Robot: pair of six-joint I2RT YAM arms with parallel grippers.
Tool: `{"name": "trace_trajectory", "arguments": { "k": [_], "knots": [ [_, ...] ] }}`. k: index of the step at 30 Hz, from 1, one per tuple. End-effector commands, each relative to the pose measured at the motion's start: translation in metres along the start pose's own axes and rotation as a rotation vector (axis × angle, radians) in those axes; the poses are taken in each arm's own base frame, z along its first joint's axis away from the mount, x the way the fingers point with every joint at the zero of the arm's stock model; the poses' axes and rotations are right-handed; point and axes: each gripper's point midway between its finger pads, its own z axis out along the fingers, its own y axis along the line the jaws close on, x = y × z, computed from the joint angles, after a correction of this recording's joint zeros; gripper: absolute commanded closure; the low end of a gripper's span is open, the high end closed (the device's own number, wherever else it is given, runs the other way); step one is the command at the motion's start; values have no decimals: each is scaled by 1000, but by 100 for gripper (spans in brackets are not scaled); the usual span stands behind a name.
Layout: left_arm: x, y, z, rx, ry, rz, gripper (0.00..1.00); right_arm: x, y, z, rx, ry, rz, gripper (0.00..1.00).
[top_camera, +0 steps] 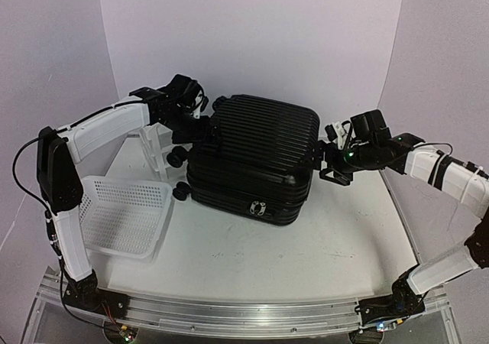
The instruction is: Open, take out, and arrange the luggage
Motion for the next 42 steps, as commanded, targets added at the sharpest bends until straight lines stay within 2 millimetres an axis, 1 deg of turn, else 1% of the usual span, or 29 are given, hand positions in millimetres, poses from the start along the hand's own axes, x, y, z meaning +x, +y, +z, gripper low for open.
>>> {"name": "trace_trajectory", "arguments": {
  "k": [1, 3, 6, 8, 10, 11, 13, 14, 15, 16, 17, 18, 20, 21, 23, 24, 25, 27, 29, 30, 31, 32, 33, 35, 37, 39, 42],
  "knots": [
    [62, -119, 3, 338, 157, 78, 4, -6, -3, -14, 45, -50, -61, 2],
    [62, -130, -1, 348, 142, 106, 4, 1, -13, -15, 79, -42, -63, 2],
    [52, -123, -12, 299, 84, 116, 4, 8, -35, -25, 193, -53, -86, 2],
    [47, -123, -30, 252, 15, 183, 2, 11, -46, -35, 266, -54, -112, 2],
    [48, -133, -50, 200, -59, 266, 1, 11, -49, -43, 304, -53, -140, 2],
    [52, -141, -58, 203, -83, 284, 1, 11, -49, -46, 312, -54, -154, 2],
    [67, -168, -75, 290, -118, 294, 1, 12, -49, -50, 317, -52, -170, 2],
    [87, -181, -75, 334, -108, 304, 1, 11, -49, -51, 321, -54, -171, 2],
    [88, -191, -81, 369, -137, 286, 1, 10, -49, -51, 324, -56, -172, 2],
    [99, -197, -82, 390, -139, 277, 1, 10, -48, -52, 322, -58, -170, 2],
    [118, -205, -78, 415, -129, 282, 1, 9, -48, -52, 322, -61, -165, 2],
    [127, -211, -77, 437, -138, 275, 1, 8, -46, -52, 317, -61, -161, 2],
    [144, -216, -69, 448, -148, 241, 1, 8, -45, -51, 309, -58, -155, 2],
    [150, -218, -69, 446, -160, 225, 1, 8, -44, -49, 301, -50, -151, 2],
    [153, -218, -74, 399, -220, 216, 0, 9, -42, -46, 288, -37, -145, 2],
    [155, -220, -75, 404, -240, 225, 1, 9, -40, -44, 281, -30, -143, 2],
    [154, -227, -75, 434, -265, 225, 1, 10, -41, -43, 277, -25, -138, 2],
    [160, -235, -61, 457, -252, 223, 1, 12, -42, -42, 278, -22, -130, 2],
    [171, -251, -47, 518, -269, 246, 8, 11, -42, -40, 272, -24, -122, 2],
    [174, -253, -40, 540, -297, 238, 13, 11, -40, -39, 264, -23, -119, 2],
    [175, -254, -37, 569, -338, 219, 17, 12, -39, -38, 256, -22, -116, 2],
    [179, -250, -28, 575, -368, 196, 21, 12, -39, -37, 250, -22, -110, 2],
    [178, -251, -26, 597, -401, 177, 23, 12, -39, -36, 245, -21, -108, 2],
    [183, -252, -9, 578, -413, 175, 28, 13, -38, -34, 239, -15, -100, 2],
    [189, -252, 8, 537, -411, 169, 29, 14, -36, -33, 226, -13, -87, 2],
    [196, -253, 20, 511, -415, 169, 30, 14, -32, -30, 196, -16, -67, 2],
    [201, -253, 30, 492, -455, 177, 33, 16, -26, -26, 150, -14, -44, 2]
  ]
}}
